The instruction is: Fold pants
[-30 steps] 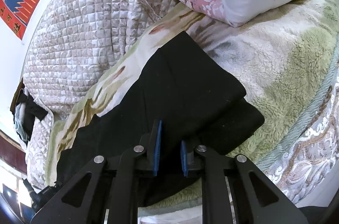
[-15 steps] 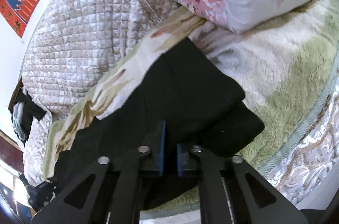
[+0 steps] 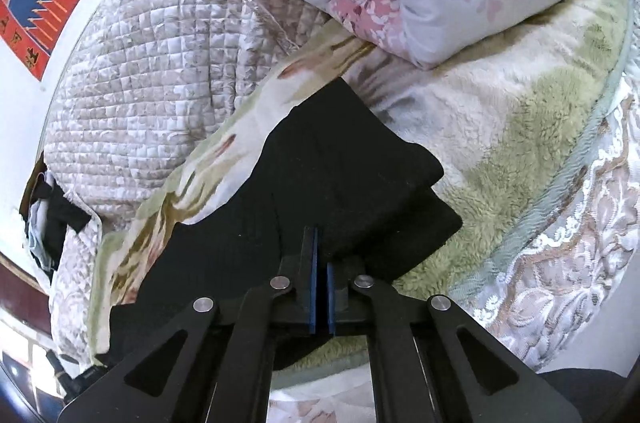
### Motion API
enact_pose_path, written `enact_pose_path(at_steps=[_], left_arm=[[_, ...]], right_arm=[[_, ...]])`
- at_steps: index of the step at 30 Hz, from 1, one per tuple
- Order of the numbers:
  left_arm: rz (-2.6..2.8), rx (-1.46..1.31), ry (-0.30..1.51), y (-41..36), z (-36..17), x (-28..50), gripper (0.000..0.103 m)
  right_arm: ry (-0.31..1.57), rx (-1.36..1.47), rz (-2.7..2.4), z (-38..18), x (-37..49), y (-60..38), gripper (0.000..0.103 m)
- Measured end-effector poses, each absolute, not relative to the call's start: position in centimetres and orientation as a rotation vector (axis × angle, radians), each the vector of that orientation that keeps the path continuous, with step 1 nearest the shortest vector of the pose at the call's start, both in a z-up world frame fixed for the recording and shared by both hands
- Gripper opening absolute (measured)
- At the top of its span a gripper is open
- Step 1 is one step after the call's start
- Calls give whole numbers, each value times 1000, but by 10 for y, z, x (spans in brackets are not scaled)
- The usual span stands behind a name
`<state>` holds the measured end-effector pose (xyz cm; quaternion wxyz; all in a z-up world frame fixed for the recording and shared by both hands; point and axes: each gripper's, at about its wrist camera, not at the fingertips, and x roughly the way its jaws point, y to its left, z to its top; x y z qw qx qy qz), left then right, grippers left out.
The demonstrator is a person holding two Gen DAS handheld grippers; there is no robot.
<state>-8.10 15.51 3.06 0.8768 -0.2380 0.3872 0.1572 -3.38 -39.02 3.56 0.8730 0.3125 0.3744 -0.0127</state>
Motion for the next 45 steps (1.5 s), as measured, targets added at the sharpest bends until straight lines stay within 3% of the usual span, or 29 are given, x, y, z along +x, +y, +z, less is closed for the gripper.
enact_pose_path(at_steps=[5,9,14,16,19,21,27,36,45], left_arm=[[356,-456,851,151,25,-80,5],[431,-449,825,158,33,-90,9],[507,-396,730,162,60,-96,10],[453,-385,715,154,66,-87,10],[304,-380,755,132,64,-61,27],[222,-353,804,114,56,-43,29],[61,-249,870,64,45,-2,29],[90,-249,922,64,9,35,29],[79,-182,861,49,19,26,33]], right_arm=[[863,667,-72,18,-29,-398,3],[803,593,-141,37,-45,-397,19],[698,466,-147,69,-52,-384,21],[697,412,-61,70,-42,-370,28],[839,378,121,42,-9,-353,44],[962,435,104,19,9,-357,44],[791,312,123,54,23,-348,44],[818,261,-108,33,60,-382,40],[769,-25,170,36,47,-284,42]])
